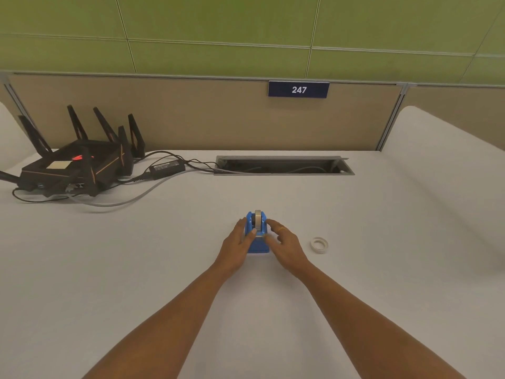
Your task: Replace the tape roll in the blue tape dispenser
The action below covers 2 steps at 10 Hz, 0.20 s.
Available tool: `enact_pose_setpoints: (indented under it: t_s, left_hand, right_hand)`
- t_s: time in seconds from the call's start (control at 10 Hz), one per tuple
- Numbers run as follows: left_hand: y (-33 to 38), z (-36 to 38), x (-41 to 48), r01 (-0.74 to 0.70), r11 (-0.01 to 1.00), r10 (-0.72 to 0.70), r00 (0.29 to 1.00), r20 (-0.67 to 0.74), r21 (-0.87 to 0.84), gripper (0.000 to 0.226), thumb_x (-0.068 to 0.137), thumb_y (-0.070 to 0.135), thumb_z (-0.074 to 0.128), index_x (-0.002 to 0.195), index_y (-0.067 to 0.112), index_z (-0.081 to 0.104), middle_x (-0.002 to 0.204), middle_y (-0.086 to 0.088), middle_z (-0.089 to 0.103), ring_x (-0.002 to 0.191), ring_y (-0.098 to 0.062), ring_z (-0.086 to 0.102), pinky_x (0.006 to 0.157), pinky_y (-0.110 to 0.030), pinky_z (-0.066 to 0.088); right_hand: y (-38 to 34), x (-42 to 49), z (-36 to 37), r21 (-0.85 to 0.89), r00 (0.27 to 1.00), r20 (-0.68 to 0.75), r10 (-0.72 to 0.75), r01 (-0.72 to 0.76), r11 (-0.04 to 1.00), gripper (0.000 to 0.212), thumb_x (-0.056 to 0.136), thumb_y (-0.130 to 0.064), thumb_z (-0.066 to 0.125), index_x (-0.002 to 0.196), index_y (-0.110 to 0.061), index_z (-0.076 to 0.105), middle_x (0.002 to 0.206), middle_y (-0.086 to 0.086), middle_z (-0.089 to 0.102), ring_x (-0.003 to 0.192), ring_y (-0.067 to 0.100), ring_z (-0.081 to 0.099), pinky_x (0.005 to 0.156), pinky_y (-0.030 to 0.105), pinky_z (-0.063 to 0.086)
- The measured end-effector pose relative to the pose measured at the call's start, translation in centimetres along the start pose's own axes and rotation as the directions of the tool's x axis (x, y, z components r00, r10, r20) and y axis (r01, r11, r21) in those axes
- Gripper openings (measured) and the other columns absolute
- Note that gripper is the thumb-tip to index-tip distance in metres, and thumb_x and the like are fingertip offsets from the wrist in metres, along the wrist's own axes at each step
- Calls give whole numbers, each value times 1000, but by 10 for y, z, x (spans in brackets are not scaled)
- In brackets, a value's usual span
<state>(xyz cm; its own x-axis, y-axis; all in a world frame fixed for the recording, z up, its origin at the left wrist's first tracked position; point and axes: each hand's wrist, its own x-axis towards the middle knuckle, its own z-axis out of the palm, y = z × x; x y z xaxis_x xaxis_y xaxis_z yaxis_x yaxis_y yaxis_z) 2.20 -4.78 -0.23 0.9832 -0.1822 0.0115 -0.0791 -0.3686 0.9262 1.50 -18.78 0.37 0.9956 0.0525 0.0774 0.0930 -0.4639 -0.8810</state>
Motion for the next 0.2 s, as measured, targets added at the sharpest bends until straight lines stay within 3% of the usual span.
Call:
enact_pose_setpoints:
  t_s: [0.1, 0.2]
  left_hand:
    - [-4, -10, 8, 48, 969, -45, 999, -20, 243, 54, 94, 37, 33, 142, 18, 15, 154, -2, 13, 142, -18, 13, 113, -33, 13]
    - [-2, -17, 10, 61, 894, -58, 998, -19, 444, 56, 95, 37, 30, 143, 15, 11, 155, -6, 7, 143, -20, 3, 116, -37, 4]
  right_hand:
    - [2, 5, -8, -120, 1000, 10, 9, -8, 993, 43, 97, -22, 37, 138, -11, 33, 148, 8, 35, 137, 21, 31, 112, 32, 23]
    - [0, 7, -12, -318, 997, 71, 2, 21, 948, 45, 98, -25, 31, 141, -13, 27, 151, 7, 28, 140, 20, 24, 114, 32, 17]
